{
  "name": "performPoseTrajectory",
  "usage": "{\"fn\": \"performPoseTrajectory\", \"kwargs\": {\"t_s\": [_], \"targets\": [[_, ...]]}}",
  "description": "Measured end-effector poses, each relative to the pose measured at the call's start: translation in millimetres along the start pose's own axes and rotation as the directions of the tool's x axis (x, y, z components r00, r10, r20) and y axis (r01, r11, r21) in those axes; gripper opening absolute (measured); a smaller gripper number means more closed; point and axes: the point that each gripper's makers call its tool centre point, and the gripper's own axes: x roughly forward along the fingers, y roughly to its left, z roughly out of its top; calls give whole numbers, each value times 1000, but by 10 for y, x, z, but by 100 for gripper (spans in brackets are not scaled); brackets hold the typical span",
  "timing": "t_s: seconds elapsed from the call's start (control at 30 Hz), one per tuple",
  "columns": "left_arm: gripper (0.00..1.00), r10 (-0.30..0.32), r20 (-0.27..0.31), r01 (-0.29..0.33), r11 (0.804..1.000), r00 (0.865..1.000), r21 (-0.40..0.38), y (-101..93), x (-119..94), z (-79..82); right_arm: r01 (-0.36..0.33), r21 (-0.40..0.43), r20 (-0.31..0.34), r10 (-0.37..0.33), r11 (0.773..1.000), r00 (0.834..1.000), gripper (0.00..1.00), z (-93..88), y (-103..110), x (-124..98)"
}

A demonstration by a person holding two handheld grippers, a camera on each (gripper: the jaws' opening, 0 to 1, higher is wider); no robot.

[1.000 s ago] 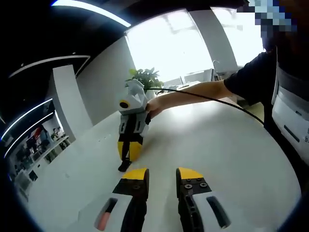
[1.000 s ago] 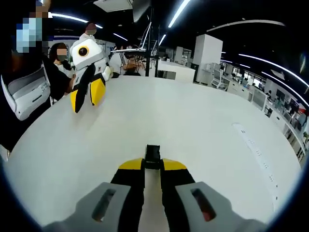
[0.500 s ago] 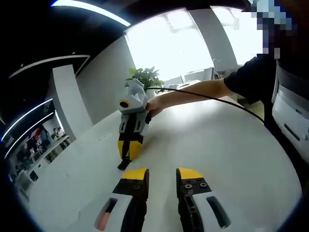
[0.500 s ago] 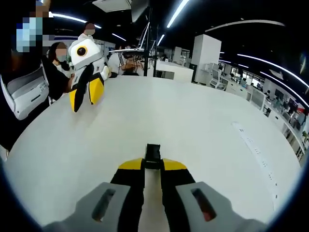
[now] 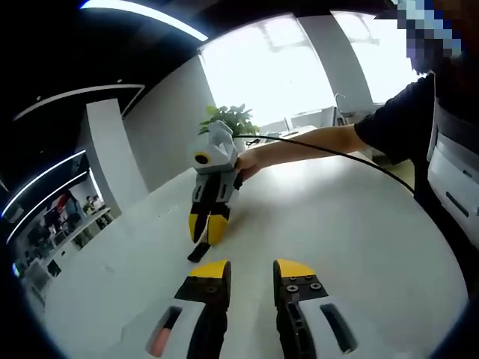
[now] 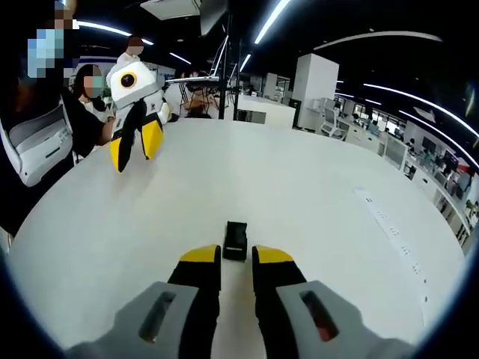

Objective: Snap the two parts of the plastic buckle together until the buckle closes and remains connected.

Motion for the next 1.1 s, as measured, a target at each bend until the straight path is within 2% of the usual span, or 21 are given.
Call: {"fn": "performPoseTrajectory", "kwargs": {"t_s": [0.3, 0.4, 0.5, 0.6, 0.67, 0.77, 0.9, 1.0, 1.1], "targets": [[22, 72, -4, -73, 997, 997, -26, 134, -33, 4, 98, 44, 60, -100, 994, 993, 16, 104, -85, -183], [22, 100, -18, -101, 995, 995, -23, 194, -38, -20, 124, 44, 62, -127, 991, 990, 16, 106, -78, -226], [22, 128, -34, -129, 991, 991, -26, 246, -39, -50, 158, 47, 66, -161, 986, 985, 16, 114, -56, -275], [21, 141, -22, -142, 988, 990, -56, 280, -51, -30, 188, 51, 70, -191, 981, 979, 16, 127, 7, -312], [20, 153, -15, -154, 985, 988, -82, 311, -67, -11, 232, 38, 70, -234, 972, 970, 16, 132, 42, -346], [20, 176, 5, -173, 973, 984, -156, 353, -94, 16, 269, 40, 70, -271, 962, 960, 16, 138, 98, -383], [20, 213, 2, -209, 959, 977, -190, 367, -156, 0, 317, 66, 77, -322, 946, 944, 16, 161, 160, -459], [20, 275, -14, -271, 939, 961, -211, 402, -249, -34, 329, 51, 66, -332, 943, 941, 17, 170, 259, -491], [20, 301, -17, -296, 923, 954, -246, 360, -337, -57, 361, 55, 51, -364, 931, 930, 18, 179, 336, -535]]}}
